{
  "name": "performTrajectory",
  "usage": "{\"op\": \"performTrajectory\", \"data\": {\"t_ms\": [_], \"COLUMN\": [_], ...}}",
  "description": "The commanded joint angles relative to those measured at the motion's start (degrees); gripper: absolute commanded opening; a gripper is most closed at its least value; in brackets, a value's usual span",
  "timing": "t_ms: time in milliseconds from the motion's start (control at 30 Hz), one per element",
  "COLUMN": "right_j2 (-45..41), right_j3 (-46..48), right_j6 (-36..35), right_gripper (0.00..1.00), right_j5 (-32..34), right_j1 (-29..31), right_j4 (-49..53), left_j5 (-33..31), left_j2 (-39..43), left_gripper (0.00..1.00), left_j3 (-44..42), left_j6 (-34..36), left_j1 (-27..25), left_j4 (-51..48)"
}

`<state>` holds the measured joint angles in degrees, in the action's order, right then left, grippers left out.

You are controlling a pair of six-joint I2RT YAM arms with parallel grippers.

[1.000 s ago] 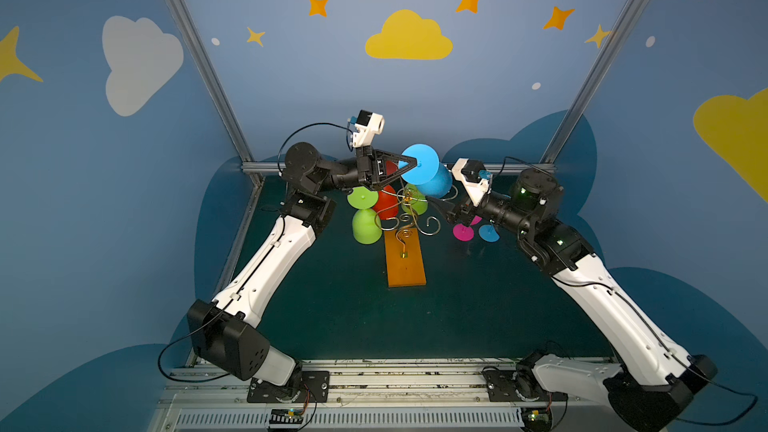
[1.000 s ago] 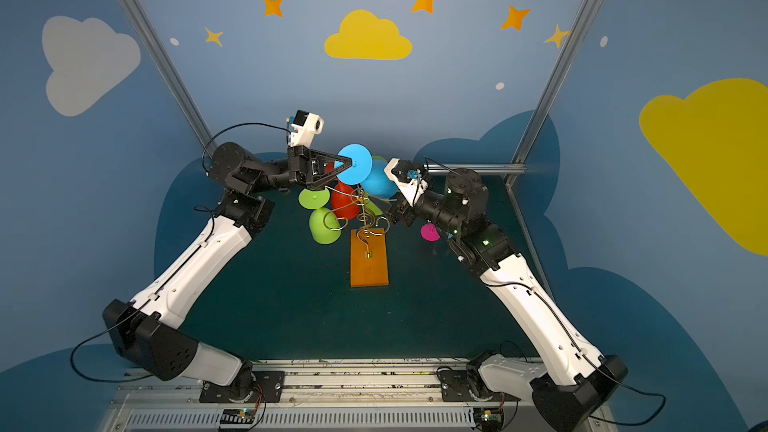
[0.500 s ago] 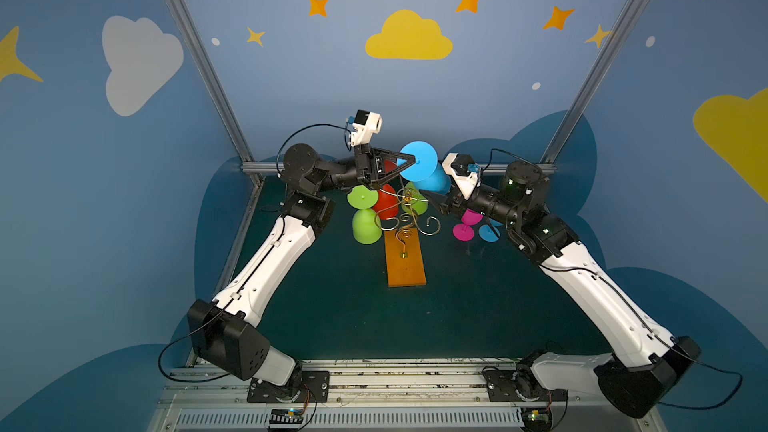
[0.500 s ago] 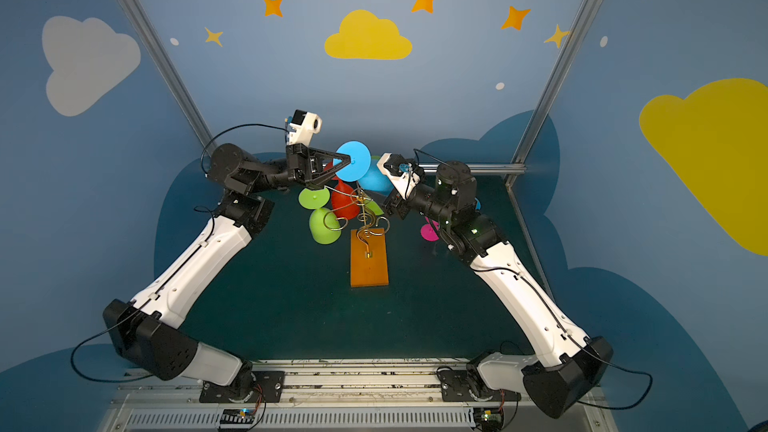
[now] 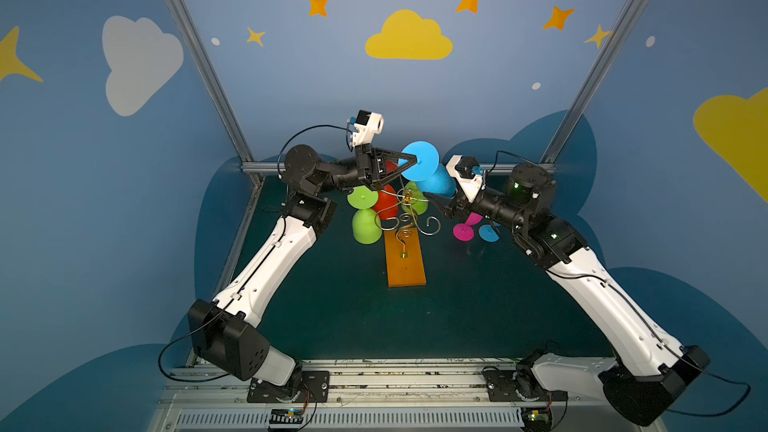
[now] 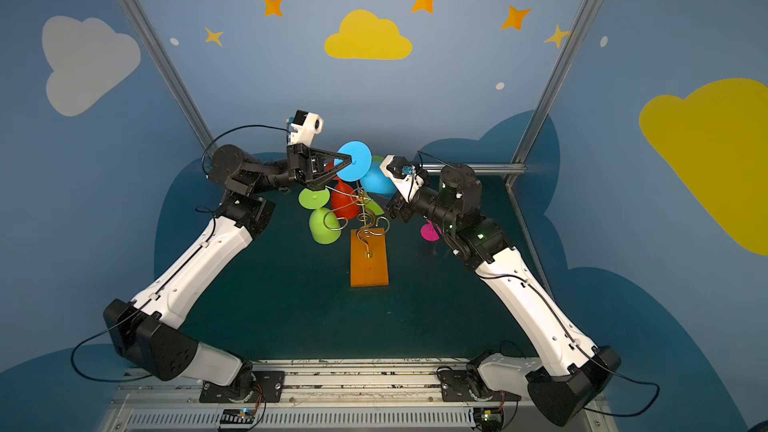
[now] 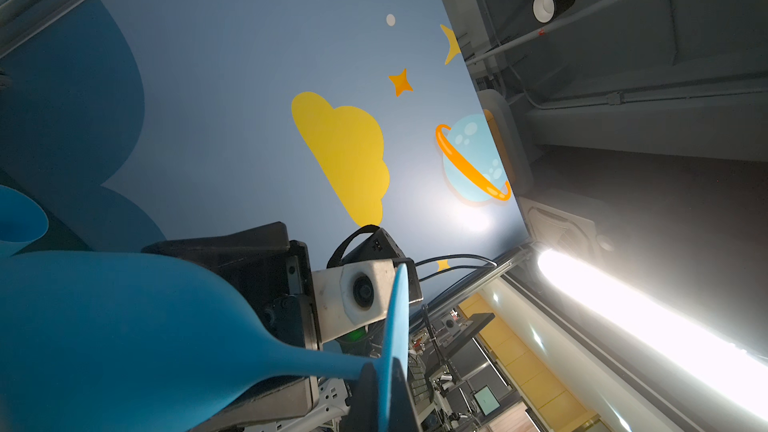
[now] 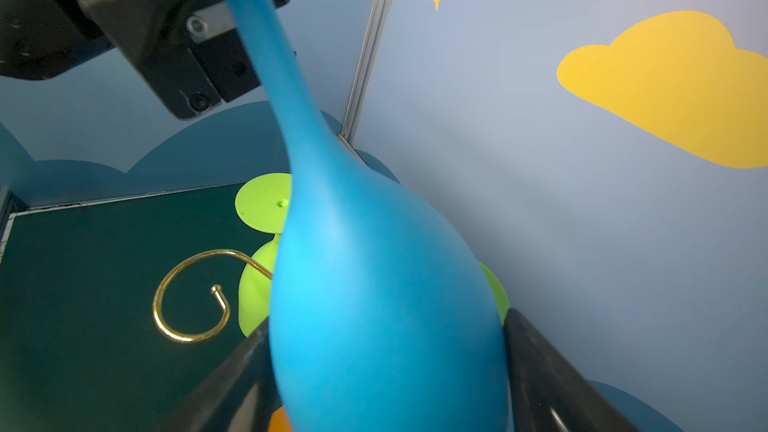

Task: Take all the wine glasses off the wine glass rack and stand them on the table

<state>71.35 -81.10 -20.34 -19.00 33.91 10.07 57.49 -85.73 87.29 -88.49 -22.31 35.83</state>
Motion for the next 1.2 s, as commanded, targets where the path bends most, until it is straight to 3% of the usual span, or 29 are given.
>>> {"op": "performTrajectory", "data": {"t_ms": [0, 367, 500, 633, 767, 833, 900, 1033, 1167], "right_j2": [-0.7, 3.3, 3.5, 2.4, 1.1, 0.2, -1.3, -4.0, -3.7], "right_j3": [-1.1, -3.7, -4.2, -4.3, -6.0, -6.9, -7.0, -8.5, -14.1], "right_j6": [1.5, 0.9, 1.2, 2.0, 5.3, 6.1, 6.7, 8.0, 10.2], "right_gripper": [0.85, 0.85, 0.76, 0.62, 0.52, 0.46, 0.43, 0.38, 0.34], "right_j5": [0.3, 1.7, 2.3, 3.6, 7.4, 9.4, 11.5, 16.0, 20.9], "right_j1": [0.8, 2.4, 2.8, 3.2, 3.6, 3.7, 4.1, 5.0, 5.6], "right_j4": [-1.4, -1.9, -1.0, 0.3, 5.7, 9.6, 12.8, 19.1, 29.1], "left_j5": [0.0, 0.2, 0.1, 0.3, 0.4, 0.3, 0.0, -1.8, -7.2], "left_j2": [0.1, -0.5, -0.9, -0.9, -0.5, -0.2, 0.1, 0.3, 0.4], "left_gripper": [0.03, 0.03, 0.03, 0.04, 0.24, 0.47, 0.62, 0.7, 0.71], "left_j3": [0.3, 0.2, 0.2, 0.4, 0.6, 1.1, 1.8, 4.0, 7.7], "left_j6": [0.1, -4.8, -5.4, -3.6, 0.8, 4.1, 8.1, 19.3, 36.4], "left_j1": [0.3, -0.3, -0.3, -0.2, 0.2, 0.7, 0.9, 1.1, 1.1], "left_j4": [2.5, 7.2, 8.0, 6.3, 2.1, -1.6, -5.1, -15.1, -29.2]}}
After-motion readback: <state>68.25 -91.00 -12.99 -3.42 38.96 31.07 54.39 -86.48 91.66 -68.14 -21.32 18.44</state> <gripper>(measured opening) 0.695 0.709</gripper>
